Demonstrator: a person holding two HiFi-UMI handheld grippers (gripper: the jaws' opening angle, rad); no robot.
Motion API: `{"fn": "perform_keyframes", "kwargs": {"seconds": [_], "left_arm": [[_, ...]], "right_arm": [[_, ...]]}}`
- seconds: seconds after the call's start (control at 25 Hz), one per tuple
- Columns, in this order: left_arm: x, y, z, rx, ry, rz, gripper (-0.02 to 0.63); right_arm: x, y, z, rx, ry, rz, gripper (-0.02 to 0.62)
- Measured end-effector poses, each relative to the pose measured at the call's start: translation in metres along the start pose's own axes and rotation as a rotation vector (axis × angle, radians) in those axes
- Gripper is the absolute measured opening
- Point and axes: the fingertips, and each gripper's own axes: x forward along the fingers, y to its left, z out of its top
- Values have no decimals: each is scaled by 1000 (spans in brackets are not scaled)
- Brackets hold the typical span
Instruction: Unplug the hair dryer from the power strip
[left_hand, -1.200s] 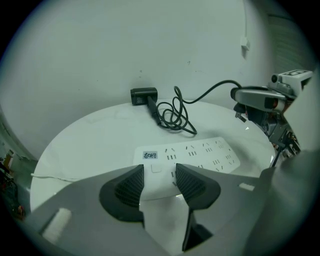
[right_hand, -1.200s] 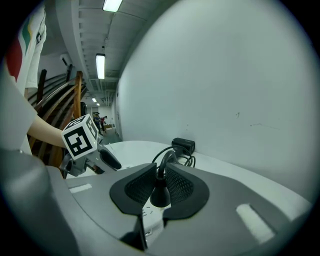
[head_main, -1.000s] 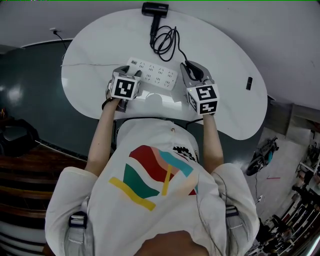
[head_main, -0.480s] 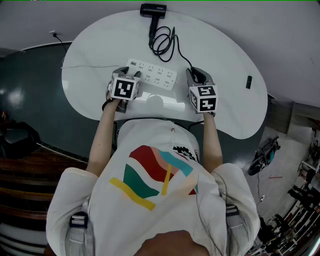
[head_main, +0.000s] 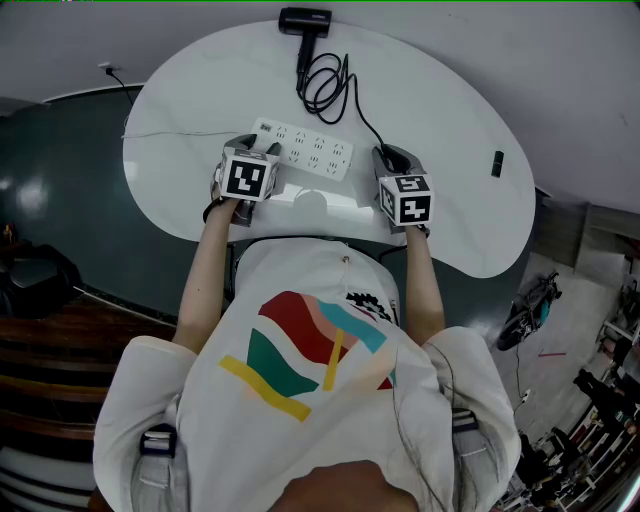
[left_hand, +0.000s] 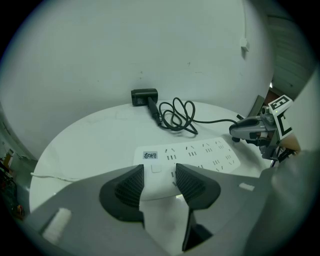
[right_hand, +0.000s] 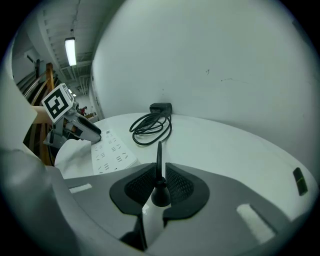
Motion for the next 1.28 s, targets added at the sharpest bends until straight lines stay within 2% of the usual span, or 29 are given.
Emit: {"fn": "perform_keyframes", "kwargs": {"seconds": [0.52, 0.84, 0.88, 0.92, 1.08, 1.28], "left_arm": [[-2, 0, 1, 2, -1, 5, 199], [9, 4, -8, -4, 41, -10, 198], [9, 6, -7, -3, 38, 0, 180], [7, 8, -2, 2, 21, 13, 148], [-19, 10, 45, 15, -103, 57, 95], [-57, 9, 99, 3, -287, 97, 18]], "right_arm": [[-3, -4, -8, 48, 7, -16, 95], [-19, -10, 15, 111, -77, -29, 109], [-22, -12, 21, 117, -92, -30, 107], [-25, -13, 29, 123, -109, -32, 106], [-40, -20, 70, 124, -198, -58, 94], [-65, -16, 127, 97, -334, -95, 76]]}}
